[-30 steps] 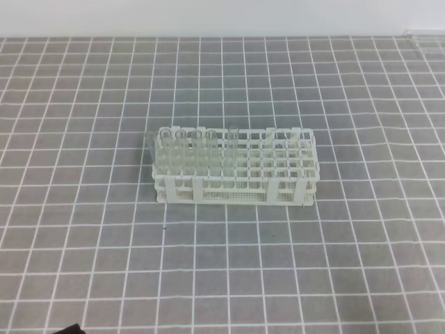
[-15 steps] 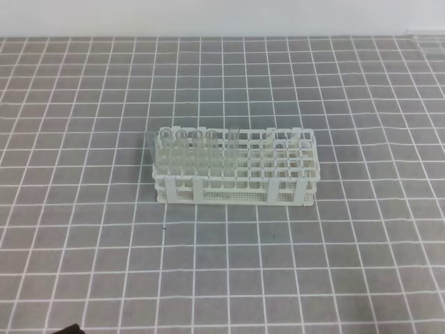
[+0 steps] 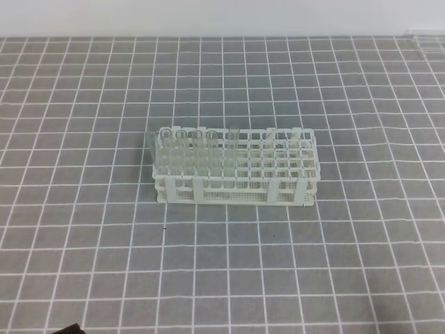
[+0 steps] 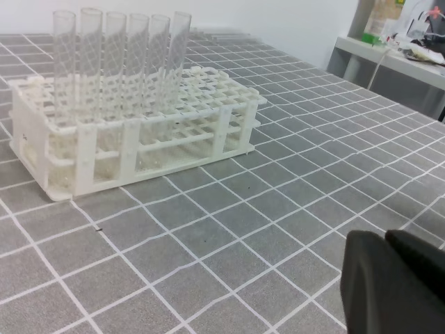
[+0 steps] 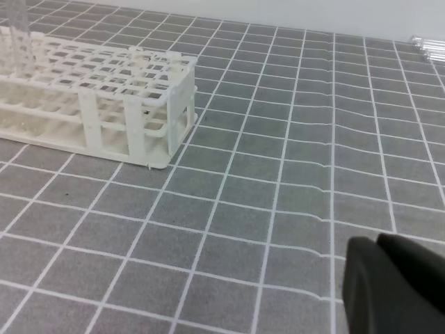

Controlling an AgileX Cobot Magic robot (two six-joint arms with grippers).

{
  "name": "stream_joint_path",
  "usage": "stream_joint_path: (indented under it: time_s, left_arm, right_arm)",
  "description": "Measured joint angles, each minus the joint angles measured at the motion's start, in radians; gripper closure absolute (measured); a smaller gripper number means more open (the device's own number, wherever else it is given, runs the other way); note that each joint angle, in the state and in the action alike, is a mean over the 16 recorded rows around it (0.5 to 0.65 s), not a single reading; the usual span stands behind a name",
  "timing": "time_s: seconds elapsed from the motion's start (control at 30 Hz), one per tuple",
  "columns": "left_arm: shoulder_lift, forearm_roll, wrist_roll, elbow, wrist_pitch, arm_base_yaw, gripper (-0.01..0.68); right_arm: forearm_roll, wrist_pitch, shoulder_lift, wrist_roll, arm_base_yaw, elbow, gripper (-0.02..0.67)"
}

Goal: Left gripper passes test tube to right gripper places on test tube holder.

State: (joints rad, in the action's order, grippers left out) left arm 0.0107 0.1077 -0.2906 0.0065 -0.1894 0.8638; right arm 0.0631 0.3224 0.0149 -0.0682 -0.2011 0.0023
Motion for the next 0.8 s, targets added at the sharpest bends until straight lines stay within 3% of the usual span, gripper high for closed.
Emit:
stream_joint_path:
  time_s: [0.57, 0.8]
  left_arm:
    - [0.002, 0.04, 0.002, 0.0, 0.007, -0.003, 0.673]
    - [0.001, 0.084, 0.004, 0.002, 0.049, -0.094, 0.673]
  right_arm:
    - [0.001, 0.0, 0.0, 0.003, 0.0, 0.0, 0.662]
    - [0.001, 0.0, 0.0, 0.003, 0.0, 0.0, 0.662]
